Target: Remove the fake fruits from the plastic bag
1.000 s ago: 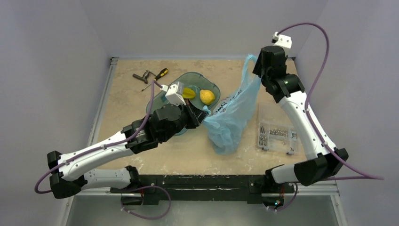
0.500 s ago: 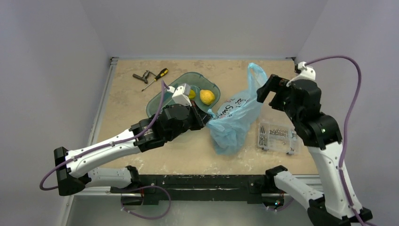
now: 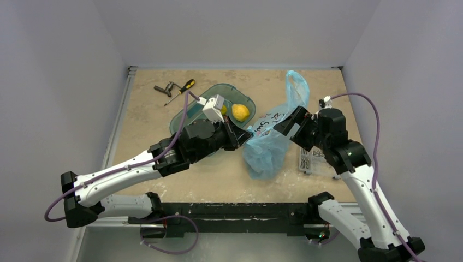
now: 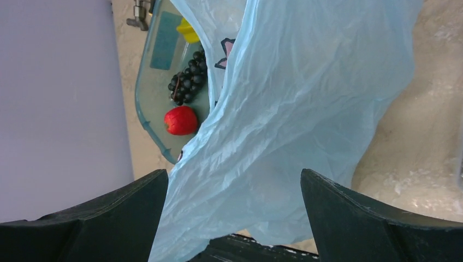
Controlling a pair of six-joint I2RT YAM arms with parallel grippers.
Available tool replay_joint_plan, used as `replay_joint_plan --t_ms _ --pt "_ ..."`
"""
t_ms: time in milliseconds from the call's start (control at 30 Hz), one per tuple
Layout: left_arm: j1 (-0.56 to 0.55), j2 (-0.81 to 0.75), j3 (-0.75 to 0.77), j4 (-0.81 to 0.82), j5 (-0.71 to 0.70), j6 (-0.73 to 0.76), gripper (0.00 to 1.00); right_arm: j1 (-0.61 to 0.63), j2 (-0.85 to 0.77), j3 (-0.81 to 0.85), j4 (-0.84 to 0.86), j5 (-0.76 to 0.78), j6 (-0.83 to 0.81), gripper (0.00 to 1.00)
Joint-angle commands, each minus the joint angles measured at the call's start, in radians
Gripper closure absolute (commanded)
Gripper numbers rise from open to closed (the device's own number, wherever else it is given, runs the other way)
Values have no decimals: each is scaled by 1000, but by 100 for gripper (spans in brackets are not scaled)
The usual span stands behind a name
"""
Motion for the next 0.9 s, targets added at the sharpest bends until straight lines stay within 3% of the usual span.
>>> replay_joint_plan --t_ms 0,67,267,400,500,600,633,667,700,733,767,867 --pt "-9 -12 23 99 67 36 100 0 -2 -39 159 -66 108 8" --pt "-17 -17 23 109 68 45 100 0 -1 -70 201 -80 142 9" --pt "-27 -26 25 101 72 60 100 0 -63 -180 261 -76 244 23" --pt "-29 -27 21 104 83 60 100 0 -83 -262 326 -106 290 47" --pt "-31 -35 19 78 86 77 100 0 -94 -257 323 -91 291 75" --pt "-28 -67 10 46 116 182 100 0 -97 -246 321 -99 268 93" --pt "-28 -85 10 29 129 248 86 0 -98 -251 331 -113 267 100" --pt "-25 -109 17 1 139 304 58 0 -101 -260 351 -127 265 100" --pt "-18 -120 35 -45 141 359 47 0 -107 -268 367 -131 252 100" --pt "-14 -136 67 -102 136 406 19 0 -113 -275 380 -126 235 100" --pt "-10 -142 109 -162 131 461 5 0 -119 -283 389 -118 220 100" --pt "0 -131 255 -315 91 631 0 0 -138 -302 417 -131 169 100"
